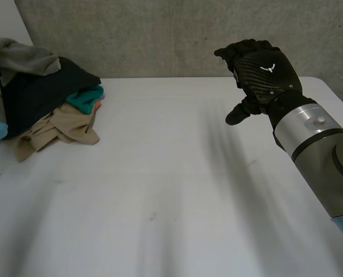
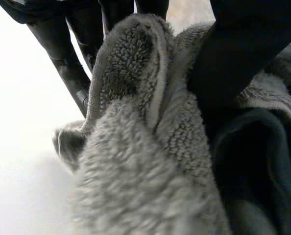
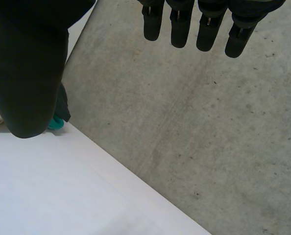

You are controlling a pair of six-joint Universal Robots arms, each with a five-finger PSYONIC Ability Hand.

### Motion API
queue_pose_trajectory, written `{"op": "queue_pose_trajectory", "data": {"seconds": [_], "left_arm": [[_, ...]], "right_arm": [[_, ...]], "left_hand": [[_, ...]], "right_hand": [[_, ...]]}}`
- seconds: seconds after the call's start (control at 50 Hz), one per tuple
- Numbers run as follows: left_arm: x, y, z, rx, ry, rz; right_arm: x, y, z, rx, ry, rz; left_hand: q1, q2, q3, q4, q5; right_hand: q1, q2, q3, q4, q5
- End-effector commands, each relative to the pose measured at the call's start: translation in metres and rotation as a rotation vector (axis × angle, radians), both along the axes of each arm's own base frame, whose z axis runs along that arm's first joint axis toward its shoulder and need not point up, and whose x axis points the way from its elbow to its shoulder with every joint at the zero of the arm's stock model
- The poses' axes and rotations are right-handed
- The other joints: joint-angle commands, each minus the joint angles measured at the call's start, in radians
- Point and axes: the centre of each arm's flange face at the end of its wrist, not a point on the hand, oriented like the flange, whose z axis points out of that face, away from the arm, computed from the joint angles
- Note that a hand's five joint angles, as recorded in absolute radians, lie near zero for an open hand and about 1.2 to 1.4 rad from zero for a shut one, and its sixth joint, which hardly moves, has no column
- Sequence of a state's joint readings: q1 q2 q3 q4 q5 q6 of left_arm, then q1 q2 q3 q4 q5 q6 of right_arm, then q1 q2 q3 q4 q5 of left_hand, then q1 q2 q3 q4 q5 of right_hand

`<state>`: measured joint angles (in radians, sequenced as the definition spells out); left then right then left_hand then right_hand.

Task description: Fold the laundry.

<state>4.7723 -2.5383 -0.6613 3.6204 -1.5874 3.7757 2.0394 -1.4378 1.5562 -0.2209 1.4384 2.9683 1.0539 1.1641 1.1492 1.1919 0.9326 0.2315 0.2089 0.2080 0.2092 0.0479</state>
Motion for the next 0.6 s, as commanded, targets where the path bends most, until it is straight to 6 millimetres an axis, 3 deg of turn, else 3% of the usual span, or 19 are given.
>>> {"op": "queue_pose_trajectory", "data": {"seconds": [0.02,0.08,0.1,0.16,0.18,0.26,0.34,0.38,0.46,0.48,0.54,0.56,0.6], "left_arm": [[-0.035,0.035,0.072,-0.118,0.093,-0.12],[-0.058,0.056,0.101,-0.163,0.148,-0.203],[-0.074,0.072,0.119,-0.189,0.189,-0.268],[-0.099,0.099,0.144,-0.217,0.26,-0.37],[-0.116,0.119,0.159,-0.227,0.308,-0.445],[-0.154,0.167,0.182,-0.21,0.413,-0.608],[-0.185,0.203,0.177,-0.131,0.48,-0.734],[-0.199,0.214,0.163,-0.066,0.494,-0.768],[-0.232,0.242,0.097,0.198,0.479,-0.821],[-0.244,0.254,0.062,0.324,0.456,-0.833],[-0.257,0.274,0.01,0.502,0.416,-0.84],[-0.264,0.287,-0.022,0.603,0.386,-0.842],[-0.267,0.3,-0.047,0.69,0.365,-0.837]], "right_arm": [[0.001,0.003,0.002,-0.007,0.002,0.006],[0.001,0.003,0.003,-0.011,0.001,0.006],[0.001,0.003,0.003,-0.011,0.001,0.006],[0.0,0.003,0.005,-0.016,-0.002,0.001],[0.0,0.003,0.005,-0.016,-0.002,-0.002],[-0.003,0.0,0.007,-0.023,-0.007,-0.02],[-0.009,-0.006,0.011,-0.032,-0.016,-0.052],[-0.014,-0.012,0.015,-0.041,-0.023,-0.076],[-0.024,-0.023,0.019,-0.049,-0.03,-0.119],[-0.026,-0.025,0.02,-0.051,-0.032,-0.126],[-0.034,-0.036,0.02,-0.045,-0.031,-0.161],[-0.036,-0.039,0.018,-0.038,-0.028,-0.169],[-0.041,-0.047,0.014,-0.014,-0.014,-0.189]], "left_hand": [[0.342,0.232,0.247,0.204,0.289],[0.342,0.232,0.247,0.204,0.289],[0.342,0.232,0.247,0.204,0.289],[0.342,0.232,0.247,0.204,0.289],[0.342,0.232,0.247,0.204,0.289],[0.342,0.232,0.247,0.204,0.289],[0.342,0.232,0.247,0.204,0.289],[0.342,0.232,0.247,0.204,0.289],[0.342,0.232,0.247,0.204,0.289],[0.342,0.232,0.247,0.204,0.289],[0.342,0.232,0.247,0.204,0.289],[0.342,0.232,0.247,0.204,0.289],[0.092,-0.018,-0.003,-0.046,0.039]], "right_hand": [[-0.057,-0.034,-0.033,-0.035,-0.048],[-0.057,-0.034,-0.033,-0.035,-0.048],[-0.057,-0.034,-0.033,-0.035,-0.048],[-0.057,-0.034,-0.033,-0.035,-0.048],[-0.057,-0.034,-0.033,-0.035,-0.048],[-0.057,-0.034,-0.033,-0.035,-0.048],[-0.057,-0.034,-0.033,-0.035,-0.048],[-0.057,-0.034,-0.033,-0.035,-0.048],[-0.057,-0.034,-0.033,-0.035,-0.048],[-0.057,-0.034,-0.033,-0.035,-0.048],[-0.057,-0.034,-0.033,-0.035,-0.048],[-0.057,-0.034,-0.033,-0.035,-0.048],[-0.057,-0.034,-0.033,-0.035,-0.048]]}}
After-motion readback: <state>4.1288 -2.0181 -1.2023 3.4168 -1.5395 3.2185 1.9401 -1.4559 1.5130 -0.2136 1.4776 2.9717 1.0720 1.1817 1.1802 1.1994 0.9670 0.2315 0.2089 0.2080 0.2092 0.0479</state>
